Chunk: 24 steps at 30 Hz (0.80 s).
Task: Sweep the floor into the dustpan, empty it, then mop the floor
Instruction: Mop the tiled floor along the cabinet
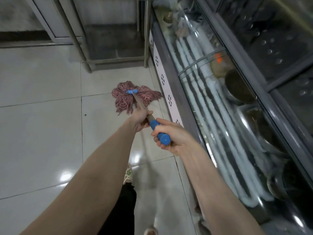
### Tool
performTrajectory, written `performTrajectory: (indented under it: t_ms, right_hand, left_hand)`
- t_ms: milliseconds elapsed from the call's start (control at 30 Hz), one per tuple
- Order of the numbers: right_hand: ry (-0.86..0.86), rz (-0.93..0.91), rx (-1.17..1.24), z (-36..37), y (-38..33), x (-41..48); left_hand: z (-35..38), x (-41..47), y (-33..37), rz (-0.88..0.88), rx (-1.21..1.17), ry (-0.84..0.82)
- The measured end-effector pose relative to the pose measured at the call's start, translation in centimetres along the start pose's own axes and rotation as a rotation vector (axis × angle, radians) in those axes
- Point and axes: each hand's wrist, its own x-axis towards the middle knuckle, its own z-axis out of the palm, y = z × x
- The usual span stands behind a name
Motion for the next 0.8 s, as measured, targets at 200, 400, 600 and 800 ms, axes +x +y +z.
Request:
performTrajectory:
  t_ms: [200,400,600,800]
  right_hand:
    - [0.037,-0.003,0.040,2.8,-8.8,6.8]
    - [0.038,0.022,-0.008,5.3,-13.8,12.0]
    - [0.041,0.019,0.008,6.7,-18.7,15.8]
    - [0.016,0.032,0.062,7.2,-21.2,19.6]
  left_hand:
    - [-1.2,6.3,9.0,0.007,0.019,-0.012]
    - [-3.0,11.3,14.9,-0.014,0.023,0.006]
    - [-3.7,15.7,19.7,-0.028,0.041,-0.006]
    - [-4.2,19.8,22.4,-0.018,0.050,0.025]
